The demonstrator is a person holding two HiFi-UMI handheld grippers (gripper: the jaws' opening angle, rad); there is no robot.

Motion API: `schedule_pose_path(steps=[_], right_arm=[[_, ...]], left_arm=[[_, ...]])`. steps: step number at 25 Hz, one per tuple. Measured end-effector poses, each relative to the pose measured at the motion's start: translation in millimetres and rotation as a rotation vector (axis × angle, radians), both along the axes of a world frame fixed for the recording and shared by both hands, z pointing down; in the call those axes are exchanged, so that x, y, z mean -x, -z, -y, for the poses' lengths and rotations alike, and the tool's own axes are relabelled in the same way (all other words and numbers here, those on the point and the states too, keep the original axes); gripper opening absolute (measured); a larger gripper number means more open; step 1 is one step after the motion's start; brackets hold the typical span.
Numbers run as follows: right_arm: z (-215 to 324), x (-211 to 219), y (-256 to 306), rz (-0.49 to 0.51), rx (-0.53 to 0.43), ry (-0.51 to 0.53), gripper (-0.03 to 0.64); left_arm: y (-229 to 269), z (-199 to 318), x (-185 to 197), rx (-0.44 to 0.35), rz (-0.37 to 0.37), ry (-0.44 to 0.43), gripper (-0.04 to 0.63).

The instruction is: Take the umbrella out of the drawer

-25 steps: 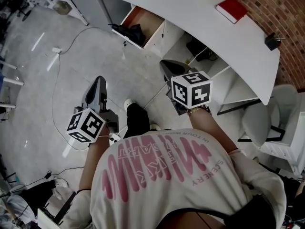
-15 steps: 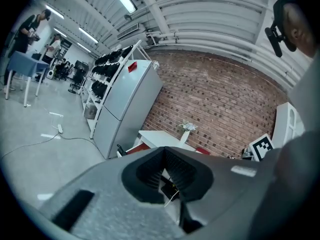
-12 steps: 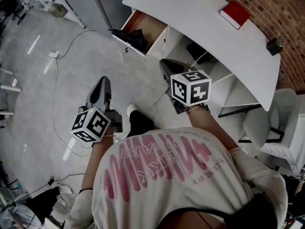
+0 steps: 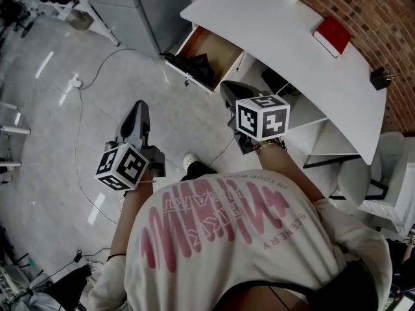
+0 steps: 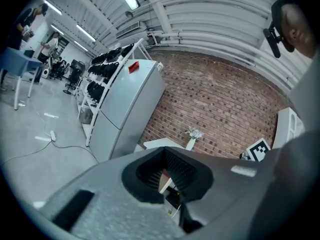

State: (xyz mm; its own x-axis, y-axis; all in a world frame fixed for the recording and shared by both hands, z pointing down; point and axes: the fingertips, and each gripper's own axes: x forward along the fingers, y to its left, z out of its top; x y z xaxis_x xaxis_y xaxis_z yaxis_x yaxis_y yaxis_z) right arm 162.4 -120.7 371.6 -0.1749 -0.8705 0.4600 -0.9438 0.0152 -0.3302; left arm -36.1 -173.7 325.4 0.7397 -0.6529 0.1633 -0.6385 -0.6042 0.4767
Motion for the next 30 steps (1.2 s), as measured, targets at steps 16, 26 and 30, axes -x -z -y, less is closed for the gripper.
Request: schedule_pose_path(steps=[16, 26, 30], right_arm=[[107, 4, -30, -0.015, 0.049, -0.084, 0.067], [143, 9, -59, -0.015, 0.098, -0.057, 0.147], [154, 11, -70, -0.006, 0.124, -0.039, 0.172]], left_arm=[[-15, 117, 34, 0.010, -0.011, -0.024, 0.002], [-30, 145, 56, 0.037, -0.005, 0.018, 0.002], [-31, 152, 66, 0.039, -0.013, 0.049, 0.002]])
